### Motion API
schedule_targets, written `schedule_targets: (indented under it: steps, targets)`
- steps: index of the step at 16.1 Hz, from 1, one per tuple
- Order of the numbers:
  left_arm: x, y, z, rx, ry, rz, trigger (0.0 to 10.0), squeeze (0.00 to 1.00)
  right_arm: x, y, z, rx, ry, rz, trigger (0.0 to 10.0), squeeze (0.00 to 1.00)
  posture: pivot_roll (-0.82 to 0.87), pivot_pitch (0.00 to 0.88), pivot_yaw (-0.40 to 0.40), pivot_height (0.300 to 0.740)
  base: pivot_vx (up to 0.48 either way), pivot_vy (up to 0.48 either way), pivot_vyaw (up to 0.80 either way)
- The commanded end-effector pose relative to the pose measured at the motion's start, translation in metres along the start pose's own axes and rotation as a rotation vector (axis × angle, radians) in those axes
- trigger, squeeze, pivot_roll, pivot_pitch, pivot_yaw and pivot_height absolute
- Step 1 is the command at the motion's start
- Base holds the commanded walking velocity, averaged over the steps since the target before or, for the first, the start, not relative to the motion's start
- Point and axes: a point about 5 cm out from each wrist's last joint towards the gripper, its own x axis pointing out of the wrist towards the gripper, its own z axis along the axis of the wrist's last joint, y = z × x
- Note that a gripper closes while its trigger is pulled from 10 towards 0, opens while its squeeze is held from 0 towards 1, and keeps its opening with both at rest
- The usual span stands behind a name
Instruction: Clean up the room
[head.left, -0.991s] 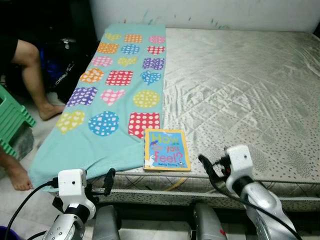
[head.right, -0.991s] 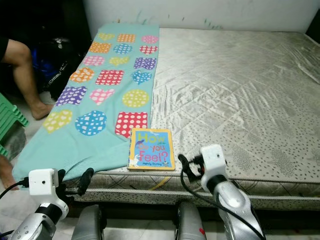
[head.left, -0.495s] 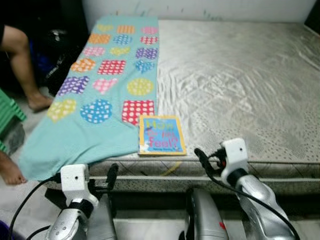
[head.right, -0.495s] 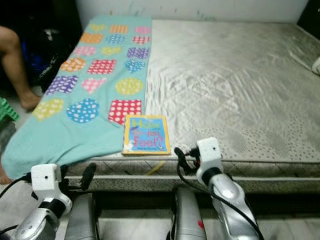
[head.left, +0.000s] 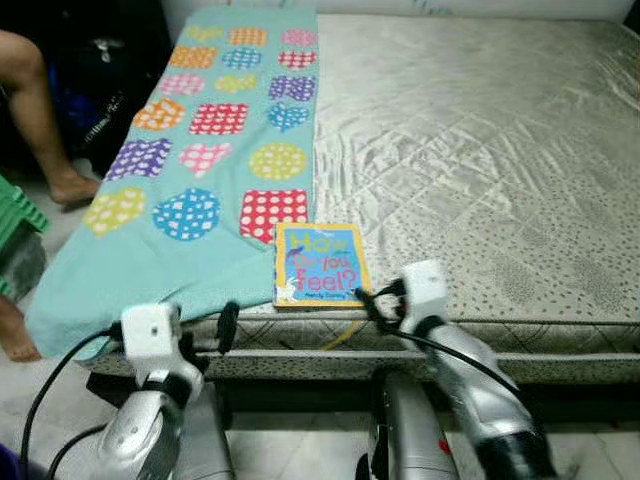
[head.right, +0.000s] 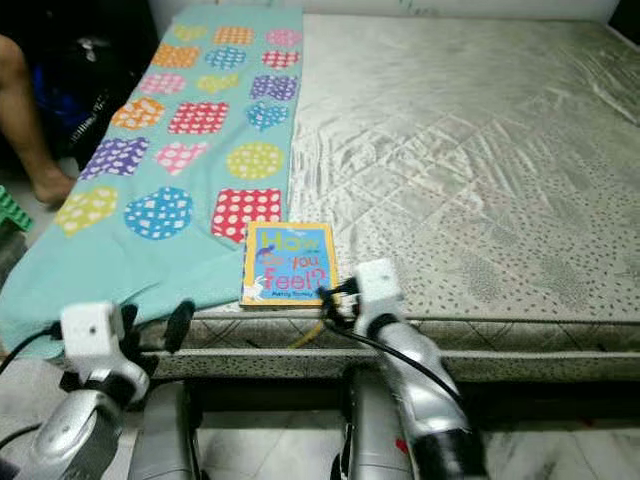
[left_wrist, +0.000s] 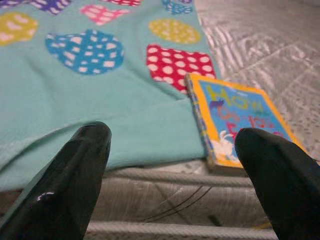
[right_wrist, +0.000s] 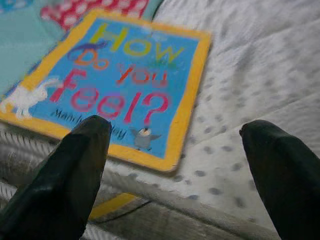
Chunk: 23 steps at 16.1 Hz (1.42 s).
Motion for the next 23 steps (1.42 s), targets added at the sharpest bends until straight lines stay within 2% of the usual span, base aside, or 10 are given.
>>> schedule_targets:
  steps: [1,6,9,11,13,19,20,23]
  targets:
    - [-0.001,0.001,-0.005,-0.008,0.029,0.011,10.0,0.0,0.005,0.006,-0.006,-0.021,0.032,0.024,10.0,0.0,-0.01,0.133,-0.028,0.519,0.0,0.0,0.0]
    - [-0.006,-0.004,-0.005,-0.003,0.052,-0.014,10.0,0.0,0.036,0.028,-0.003,0.002,0.117,0.047,10.0,0.0,0.04,0.141,-0.022,0.519,0.0,0.0,0.0]
    - [-0.011,-0.008,-0.008,-0.01,0.085,-0.055,10.0,0.0,0.04,0.033,-0.004,0.028,0.13,0.036,10.0,0.0,0.05,0.139,-0.019,0.519,0.0,0.0,0.0]
    - [-0.014,-0.011,-0.01,-0.014,0.097,-0.068,10.0,0.0,0.045,0.034,0.002,0.063,0.105,0.005,10.0,0.0,0.07,0.135,-0.018,0.519,0.0,0.0,0.0]
    - [-0.014,-0.013,-0.01,-0.016,0.098,-0.075,10.0,0.0,0.049,0.033,0.009,0.09,0.09,-0.007,10.0,0.0,0.07,0.127,-0.018,0.519,0.0,0.0,0.0]
    - [-0.011,-0.015,-0.011,-0.012,0.112,-0.096,10.0,0.0,0.048,0.015,0.005,0.062,0.114,-0.034,10.0,0.0,0.06,0.118,-0.015,0.519,0.0,0.0,0.0]
    - [-0.011,-0.016,-0.011,-0.009,0.113,-0.098,10.0,0.0,0.048,0.012,0.005,0.043,0.124,-0.07,10.0,0.0,0.06,0.115,-0.015,0.519,0.0,0.0,0.0]
    - [-0.01,-0.018,-0.01,-0.01,0.116,-0.105,10.0,0.0,0.049,0.012,0.004,0.039,0.133,-0.091,10.0,0.0,0.07,0.114,-0.015,0.519,0.0,0.0,0.0]
